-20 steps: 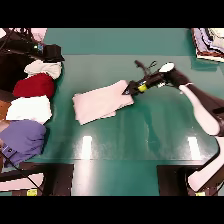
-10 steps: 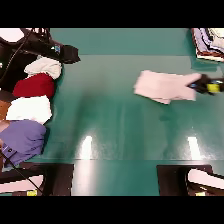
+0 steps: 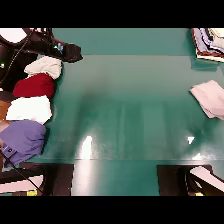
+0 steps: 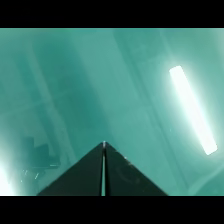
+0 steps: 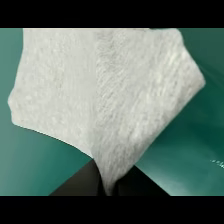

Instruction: Fold the shirts.

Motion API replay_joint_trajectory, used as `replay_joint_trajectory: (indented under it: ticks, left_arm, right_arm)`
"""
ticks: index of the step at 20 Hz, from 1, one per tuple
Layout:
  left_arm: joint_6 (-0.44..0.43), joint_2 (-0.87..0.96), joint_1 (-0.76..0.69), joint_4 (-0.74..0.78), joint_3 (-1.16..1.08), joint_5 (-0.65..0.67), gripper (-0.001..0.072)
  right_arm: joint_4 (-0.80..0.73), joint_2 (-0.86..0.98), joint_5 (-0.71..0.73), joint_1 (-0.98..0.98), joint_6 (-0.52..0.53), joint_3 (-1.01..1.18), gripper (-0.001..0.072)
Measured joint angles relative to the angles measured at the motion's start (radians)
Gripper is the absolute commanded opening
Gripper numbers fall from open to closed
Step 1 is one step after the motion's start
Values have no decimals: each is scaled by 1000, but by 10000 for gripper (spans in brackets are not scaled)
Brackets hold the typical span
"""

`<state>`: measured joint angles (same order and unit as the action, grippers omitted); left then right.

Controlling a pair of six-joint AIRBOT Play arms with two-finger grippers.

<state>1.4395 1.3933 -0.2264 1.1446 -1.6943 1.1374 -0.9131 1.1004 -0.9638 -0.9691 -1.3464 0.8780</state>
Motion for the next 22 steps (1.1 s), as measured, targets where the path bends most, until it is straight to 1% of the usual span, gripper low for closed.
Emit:
replay_joint_trajectory:
  ticks: [3, 4, 5, 6, 8, 11, 13, 16, 19, 20, 21, 22]
  left_arm:
    - [0, 0, 0, -1, 0, 0, 23]
    - [1, 0, 0, -1, 0, -1, 23]
    - [1, 0, 0, 0, 0, -1, 23]
    - [0, 0, 0, 0, 0, -1, 23]
    - [0, 0, 0, 0, 0, -1, 23]
    - [-1, 0, 0, 0, 0, 8, 23]
    - [-4, 0, 0, 0, 0, 20, 23]
    - [-5, 0, 0, 0, 0, 22, 23]
    - [-5, 0, 0, 0, 0, 21, 23]
    - [-5, 0, 0, 0, 0, 21, 23]
    - [-5, 0, 0, 0, 0, 19, 24]
    - [-5, 0, 0, 0, 0, 15, 23]
  right_arm:
    - [-87, -19, 20, -36, -63, -27, 27]
    - [-110, -23, 21, -43, -75, -32, 149]
    - [-127, -26, 20, -47, -84, -35, 395]
    - [-148, -27, 14, -51, -90, -37, 518]
    - [-205, -29, -17, -57, -100, -33, 518]
    - [-328, -31, -83, -75, -107, 24, 509]
    - [-360, -31, -117, -79, -108, 83, 509]
    - [-315, -32, -142, -10, -110, 159, 509]
    - [-221, -32, -157, 151, -111, 188, 508]
    - [-198, -32, -159, 226, -111, 190, 473]
    - [-186, -32, -162, 301, -111, 190, 348]
    - [-168, -32, -164, 386, -111, 189, 248]
